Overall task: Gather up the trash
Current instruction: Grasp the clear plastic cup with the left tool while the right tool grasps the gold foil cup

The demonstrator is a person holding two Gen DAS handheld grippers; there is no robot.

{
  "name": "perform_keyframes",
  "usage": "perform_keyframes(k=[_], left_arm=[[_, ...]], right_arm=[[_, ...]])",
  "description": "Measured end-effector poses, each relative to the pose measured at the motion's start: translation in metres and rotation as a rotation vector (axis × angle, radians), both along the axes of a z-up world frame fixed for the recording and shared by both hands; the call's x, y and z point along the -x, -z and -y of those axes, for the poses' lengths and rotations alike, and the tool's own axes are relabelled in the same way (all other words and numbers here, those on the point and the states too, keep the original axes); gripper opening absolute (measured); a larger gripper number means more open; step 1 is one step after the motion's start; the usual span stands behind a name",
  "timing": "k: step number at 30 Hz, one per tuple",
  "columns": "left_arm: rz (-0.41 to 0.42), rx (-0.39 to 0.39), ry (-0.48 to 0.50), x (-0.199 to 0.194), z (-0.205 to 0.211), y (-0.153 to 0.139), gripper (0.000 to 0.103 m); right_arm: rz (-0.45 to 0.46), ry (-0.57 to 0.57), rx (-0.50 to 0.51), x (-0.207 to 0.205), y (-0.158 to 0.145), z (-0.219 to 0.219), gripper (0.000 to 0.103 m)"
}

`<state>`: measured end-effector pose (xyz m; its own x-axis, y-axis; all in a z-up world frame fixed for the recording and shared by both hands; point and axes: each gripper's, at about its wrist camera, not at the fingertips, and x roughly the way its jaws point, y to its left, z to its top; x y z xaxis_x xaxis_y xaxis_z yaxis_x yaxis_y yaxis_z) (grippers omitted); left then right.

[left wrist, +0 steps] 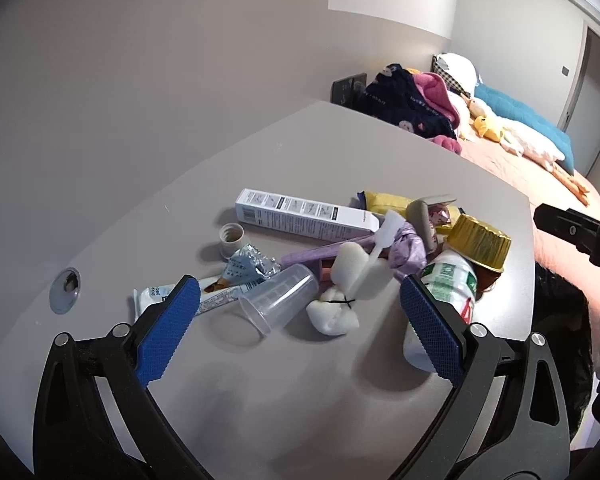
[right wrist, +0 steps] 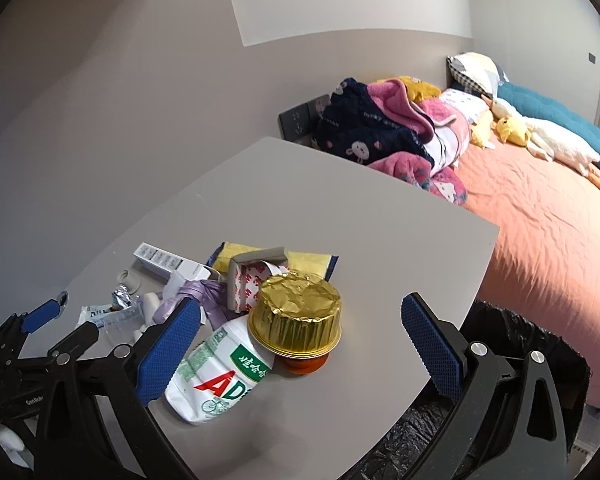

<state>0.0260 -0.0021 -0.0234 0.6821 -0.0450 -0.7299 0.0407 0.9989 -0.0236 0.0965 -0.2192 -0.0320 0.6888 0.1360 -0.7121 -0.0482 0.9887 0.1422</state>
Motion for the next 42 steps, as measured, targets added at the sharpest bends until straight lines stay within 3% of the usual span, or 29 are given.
perform_keyframes(k=[6,19,26,28,31,33,42], left_arm=[[-0.054,0.004,0.002,-0.015,-0.009,0.019,0.077],[-0.124,-0.018,0.009,-0.042,-0.023,0.050,0.076],[-0.171,0.008,0.033,-0.050,-0.026,0.067,0.067],[-0.174,0.018,0.039,-0.050,-0.027,0.070,0.060],[-0.189,0.048,0.053,-0.050,-0.029,0.075,0.047],[-0.190,0.057,0.054,-0.048,-0.029,0.077,0.038],[-0.128,0.082,0.040,-0.031,-0.036,0.055,0.038]], right_arm=[[-0.050,0.016,-0.009,-0.012,0.016,0.003,0.096],[-0.145,0.029,-0.034,-0.048,0.053,-0.003,0.095],[-0.173,0.047,-0.037,-0.061,0.067,-0.004,0.095],[-0.181,0.048,-0.040,-0.063,0.071,-0.004,0.094],[-0.199,0.034,-0.074,-0.067,0.074,-0.003,0.073],[-0.202,0.029,-0.091,-0.067,0.074,-0.002,0.074],[-0.137,0.038,-0.129,-0.058,0.052,0.006,0.074]])
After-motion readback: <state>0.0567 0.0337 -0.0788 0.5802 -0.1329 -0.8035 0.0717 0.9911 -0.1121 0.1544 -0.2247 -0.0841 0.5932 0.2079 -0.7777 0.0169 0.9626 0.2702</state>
